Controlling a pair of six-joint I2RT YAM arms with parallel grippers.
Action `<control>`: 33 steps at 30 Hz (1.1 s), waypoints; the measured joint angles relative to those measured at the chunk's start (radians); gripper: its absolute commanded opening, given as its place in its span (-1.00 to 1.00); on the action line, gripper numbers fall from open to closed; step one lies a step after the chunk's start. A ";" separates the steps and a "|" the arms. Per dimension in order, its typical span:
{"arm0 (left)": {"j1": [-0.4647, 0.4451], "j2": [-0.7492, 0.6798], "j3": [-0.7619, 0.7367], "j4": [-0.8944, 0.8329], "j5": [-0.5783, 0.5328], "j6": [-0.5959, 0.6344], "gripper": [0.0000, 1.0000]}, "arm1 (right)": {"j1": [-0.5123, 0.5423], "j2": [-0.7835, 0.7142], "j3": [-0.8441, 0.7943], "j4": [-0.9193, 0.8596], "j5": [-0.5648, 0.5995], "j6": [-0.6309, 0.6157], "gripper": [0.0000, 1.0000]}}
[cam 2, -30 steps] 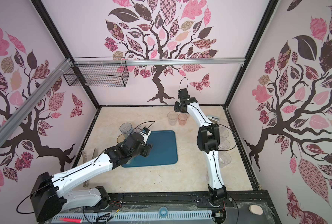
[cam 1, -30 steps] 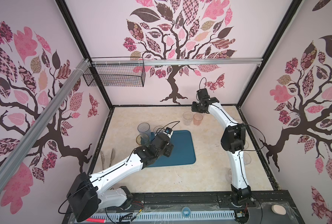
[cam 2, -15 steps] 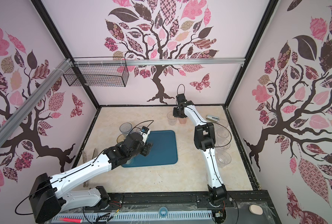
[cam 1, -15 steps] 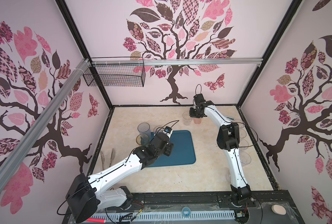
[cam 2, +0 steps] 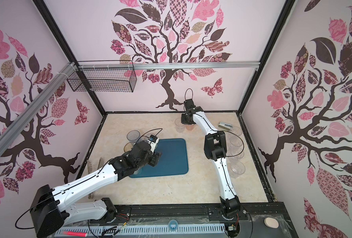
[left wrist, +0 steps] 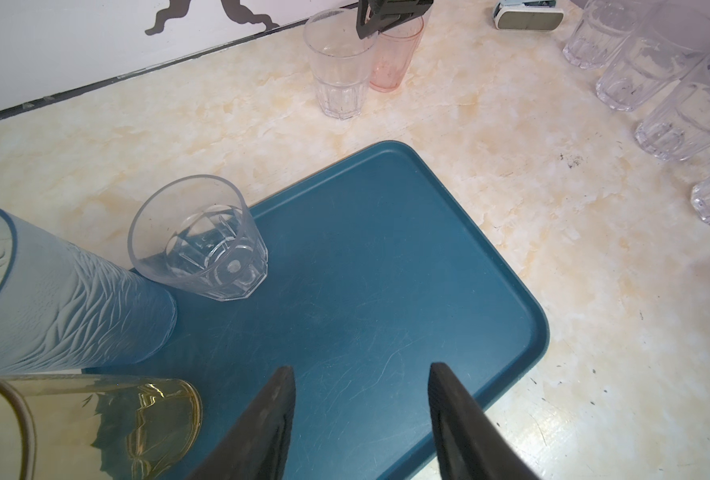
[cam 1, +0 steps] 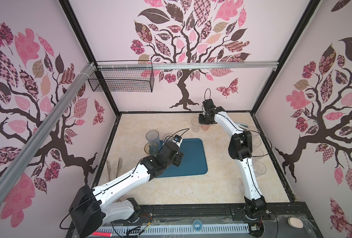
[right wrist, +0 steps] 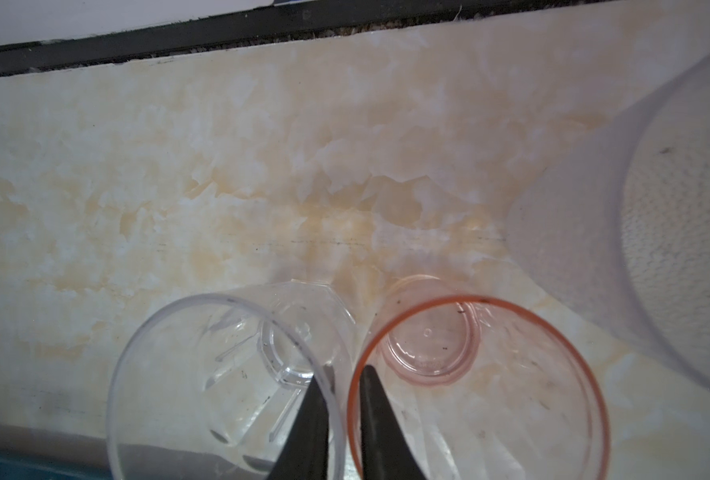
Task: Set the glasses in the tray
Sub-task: 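Move the right gripper to the clear cups beside the pink cup, farther from the robot, then grasp the clear cup next to the pink cup with the right gripper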
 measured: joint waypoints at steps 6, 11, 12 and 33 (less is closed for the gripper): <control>0.000 -0.016 -0.005 0.000 -0.006 0.000 0.11 | 0.004 -0.006 -0.010 0.002 0.026 0.000 -0.79; 0.000 -0.020 -0.008 0.000 -0.008 0.001 0.11 | 0.009 -0.055 -0.084 0.005 0.074 0.000 -0.80; 0.000 -0.021 -0.009 0.000 -0.008 0.001 0.11 | 0.008 -0.069 -0.106 0.004 0.082 0.000 -0.80; 0.000 -0.040 -0.029 -0.005 -0.014 0.004 0.11 | 0.007 -0.174 -0.165 -0.117 0.127 0.005 -0.22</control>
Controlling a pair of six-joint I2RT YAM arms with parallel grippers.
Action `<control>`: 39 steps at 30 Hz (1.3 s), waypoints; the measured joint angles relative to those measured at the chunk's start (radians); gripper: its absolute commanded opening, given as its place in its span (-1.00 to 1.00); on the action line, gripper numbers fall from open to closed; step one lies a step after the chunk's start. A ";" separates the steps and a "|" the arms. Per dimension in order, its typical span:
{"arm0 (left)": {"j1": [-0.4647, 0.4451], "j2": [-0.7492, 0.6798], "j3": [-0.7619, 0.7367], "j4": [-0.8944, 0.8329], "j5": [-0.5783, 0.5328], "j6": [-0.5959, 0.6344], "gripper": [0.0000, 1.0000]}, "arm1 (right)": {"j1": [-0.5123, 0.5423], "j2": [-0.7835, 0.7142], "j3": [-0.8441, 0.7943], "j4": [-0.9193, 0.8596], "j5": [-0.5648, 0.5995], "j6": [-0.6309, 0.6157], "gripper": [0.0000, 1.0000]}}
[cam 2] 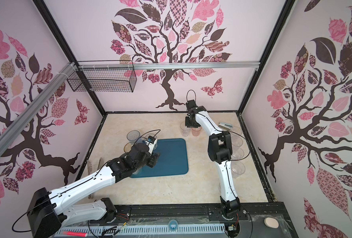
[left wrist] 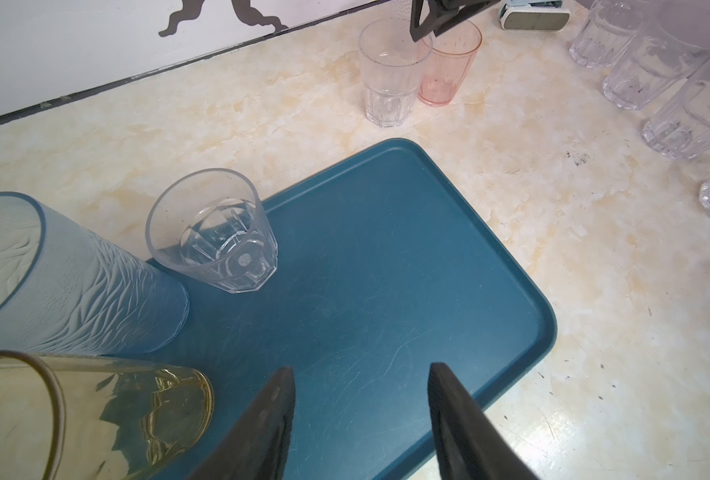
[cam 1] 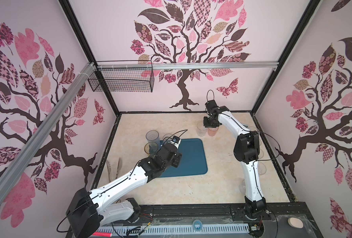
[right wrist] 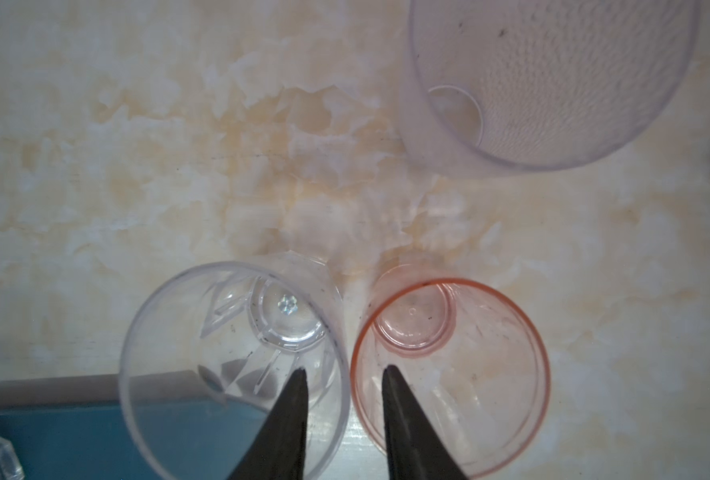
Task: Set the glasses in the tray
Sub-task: 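Grasp the clear cup next to the pink cup with the right gripper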
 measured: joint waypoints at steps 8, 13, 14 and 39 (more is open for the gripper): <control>0.000 -0.021 0.000 -0.002 -0.069 0.000 0.11 | 0.071 -0.047 -0.013 -0.002 0.032 -0.005 -0.10; 0.000 -0.096 0.000 -0.010 -0.131 0.006 0.16 | 0.132 -0.038 0.012 -0.008 0.007 -0.011 -0.06; 0.000 -0.110 0.000 -0.010 -0.143 0.007 0.19 | 0.138 -0.034 0.026 -0.008 0.005 -0.013 -0.05; 0.002 -0.155 -0.021 -0.040 -0.162 -0.005 0.23 | 0.145 0.108 0.110 0.014 0.045 -0.066 -0.97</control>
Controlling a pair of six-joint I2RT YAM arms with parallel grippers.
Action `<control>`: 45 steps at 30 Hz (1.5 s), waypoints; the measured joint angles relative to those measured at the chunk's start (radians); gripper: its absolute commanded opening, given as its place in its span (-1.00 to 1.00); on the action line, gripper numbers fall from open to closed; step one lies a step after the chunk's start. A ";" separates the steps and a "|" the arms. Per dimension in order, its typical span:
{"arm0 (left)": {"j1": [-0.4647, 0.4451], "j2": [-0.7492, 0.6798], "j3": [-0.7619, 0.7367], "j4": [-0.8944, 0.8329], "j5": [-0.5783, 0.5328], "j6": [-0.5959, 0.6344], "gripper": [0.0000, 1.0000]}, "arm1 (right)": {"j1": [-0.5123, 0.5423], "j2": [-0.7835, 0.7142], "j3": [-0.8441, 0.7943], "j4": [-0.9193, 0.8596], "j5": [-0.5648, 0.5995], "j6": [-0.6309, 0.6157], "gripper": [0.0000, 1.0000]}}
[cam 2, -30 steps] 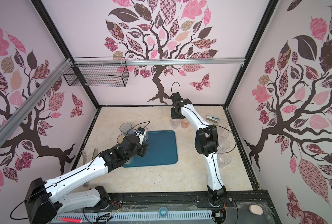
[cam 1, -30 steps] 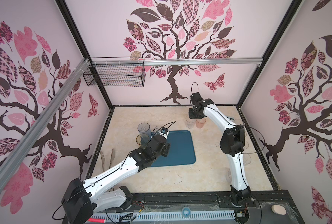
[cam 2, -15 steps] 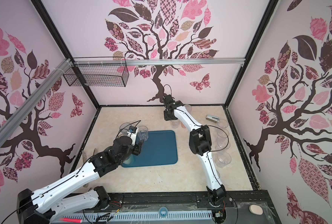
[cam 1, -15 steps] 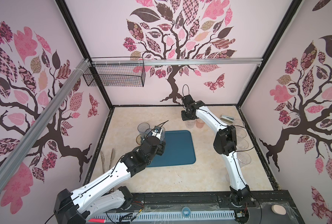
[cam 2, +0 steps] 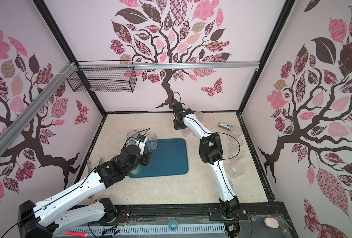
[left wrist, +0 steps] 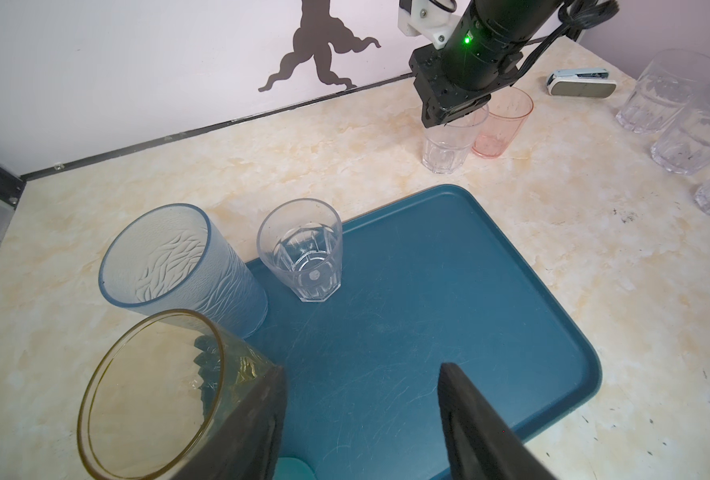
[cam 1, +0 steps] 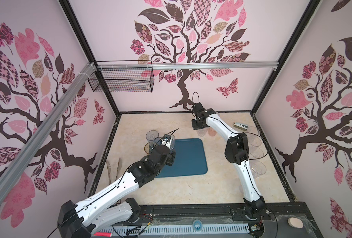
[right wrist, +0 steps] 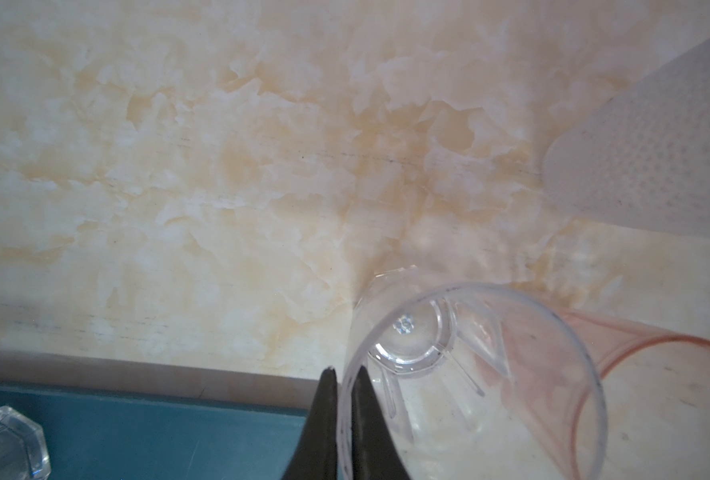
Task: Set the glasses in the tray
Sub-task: 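Grasp the clear cup next to the pink cup with the right gripper, then carry the clear cup over the tray and set it down with the right gripper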
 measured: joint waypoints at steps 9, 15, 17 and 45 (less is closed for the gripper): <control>0.000 0.003 0.000 0.000 -0.003 -0.003 0.23 | 0.029 -0.023 -0.001 -0.016 -0.002 0.003 -1.00; 0.007 -0.002 0.000 -0.001 -0.038 0.006 0.24 | 0.116 -0.169 -0.098 -0.021 0.008 0.021 -1.00; 0.016 -0.012 0.000 -0.006 -0.046 0.012 0.24 | 0.156 -0.240 -0.167 -0.019 0.012 0.031 -1.00; 0.095 -0.054 0.076 -0.209 -0.080 -0.037 0.28 | 0.358 -0.731 -1.044 0.394 -0.157 0.247 -0.93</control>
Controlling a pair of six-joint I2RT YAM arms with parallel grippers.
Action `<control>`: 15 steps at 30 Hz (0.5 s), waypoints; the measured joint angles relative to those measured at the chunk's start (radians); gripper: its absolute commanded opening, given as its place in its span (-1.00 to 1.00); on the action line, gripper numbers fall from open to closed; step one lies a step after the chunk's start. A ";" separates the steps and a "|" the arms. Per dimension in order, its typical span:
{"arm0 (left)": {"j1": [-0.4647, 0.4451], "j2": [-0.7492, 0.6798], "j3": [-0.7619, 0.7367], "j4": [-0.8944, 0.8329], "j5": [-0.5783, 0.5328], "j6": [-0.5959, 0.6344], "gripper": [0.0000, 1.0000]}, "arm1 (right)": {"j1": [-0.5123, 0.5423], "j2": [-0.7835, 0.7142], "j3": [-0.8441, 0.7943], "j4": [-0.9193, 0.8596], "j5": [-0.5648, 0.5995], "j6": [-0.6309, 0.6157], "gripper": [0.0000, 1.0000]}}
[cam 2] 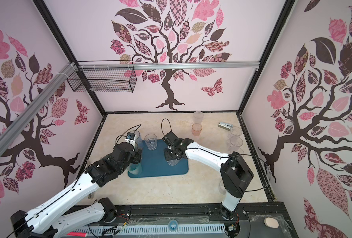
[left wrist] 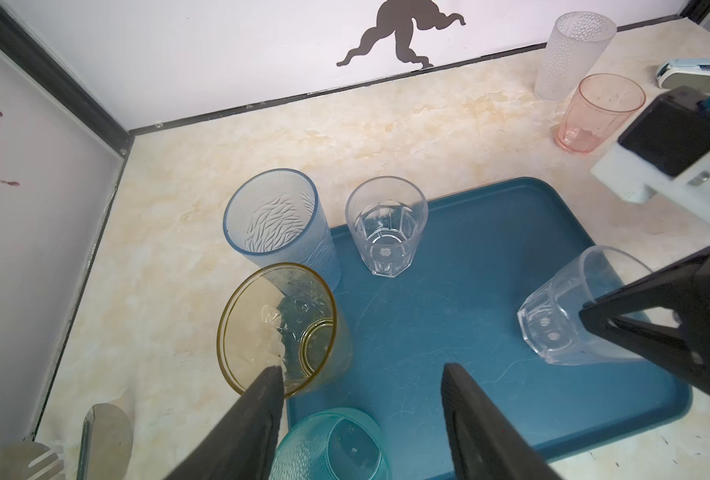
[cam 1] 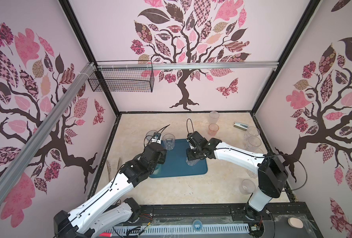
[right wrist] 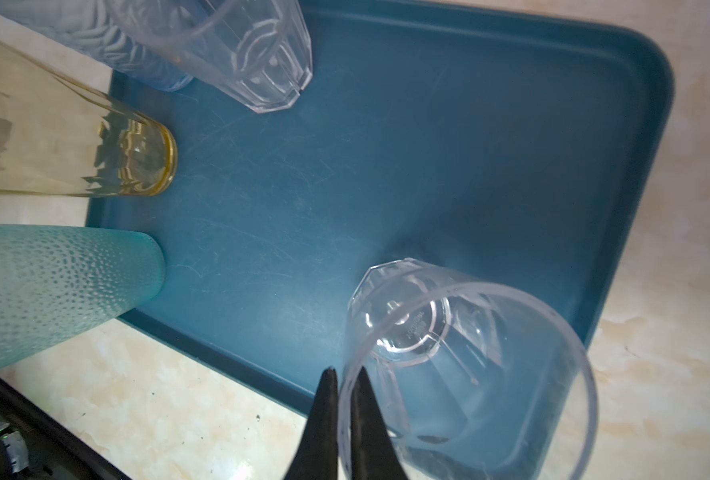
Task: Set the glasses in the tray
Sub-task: 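Carry the clear cup over the tray and set it down with the right gripper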
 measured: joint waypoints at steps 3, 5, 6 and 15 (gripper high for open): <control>0.000 0.004 0.017 -0.003 0.000 -0.014 0.28 | 0.014 0.013 0.000 0.036 -0.012 0.002 -0.89; 0.000 0.004 0.018 -0.002 0.000 -0.019 0.28 | 0.021 0.026 0.005 0.053 -0.013 0.002 -0.83; 0.000 0.005 0.018 0.000 0.000 -0.021 0.28 | 0.023 0.034 0.010 0.060 -0.013 0.002 -0.81; 0.000 0.005 0.016 0.029 0.001 -0.035 0.28 | 0.034 0.124 0.061 0.108 -0.020 0.006 -0.65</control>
